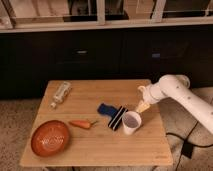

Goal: Place the ceramic cup in the ceramic bowl

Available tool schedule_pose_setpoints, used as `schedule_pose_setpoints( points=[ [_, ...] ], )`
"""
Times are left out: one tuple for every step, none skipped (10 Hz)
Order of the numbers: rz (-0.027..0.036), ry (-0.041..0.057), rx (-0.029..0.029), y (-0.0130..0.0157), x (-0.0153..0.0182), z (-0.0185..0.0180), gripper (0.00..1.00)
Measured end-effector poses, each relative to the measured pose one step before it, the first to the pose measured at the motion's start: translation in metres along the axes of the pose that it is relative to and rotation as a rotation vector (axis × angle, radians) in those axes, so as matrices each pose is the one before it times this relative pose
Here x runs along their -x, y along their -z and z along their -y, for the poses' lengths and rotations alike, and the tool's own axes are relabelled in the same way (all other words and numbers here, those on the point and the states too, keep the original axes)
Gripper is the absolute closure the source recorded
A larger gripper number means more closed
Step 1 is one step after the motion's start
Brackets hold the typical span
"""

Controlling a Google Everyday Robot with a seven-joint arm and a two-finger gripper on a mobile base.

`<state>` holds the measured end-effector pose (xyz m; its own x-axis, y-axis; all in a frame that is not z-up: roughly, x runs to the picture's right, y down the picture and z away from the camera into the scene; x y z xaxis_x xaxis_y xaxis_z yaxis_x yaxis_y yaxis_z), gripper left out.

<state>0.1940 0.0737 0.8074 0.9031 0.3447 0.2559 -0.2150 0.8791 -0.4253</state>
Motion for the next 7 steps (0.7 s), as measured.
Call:
schedule_pose_setpoints(
  points=[
    [-0.01233,0.00477,0.0078,0.00298,0.004,-0.00404,0.2],
    [-0.00368,0.00035,0.00313,0.00433,0.00156,-0.00484,0.2],
    [0.00233,0.00046,0.00316,0.00352,0.00109,-0.0058,0.2],
    [0.00976,0.00072,0.00092,0.00395,0.00267,-0.00751,0.2],
    [0.01069,-0.00391,-0.00126,0.00491,0.00087,-0.00827,0.2],
    [0.00609,-0.00767,0.00102,0.00206,-0.00161,-0.00321,0.2],
    [0.00883,-0.00539,0.00229,0.00185,-0.00027,-0.00352,0.2]
  ],
)
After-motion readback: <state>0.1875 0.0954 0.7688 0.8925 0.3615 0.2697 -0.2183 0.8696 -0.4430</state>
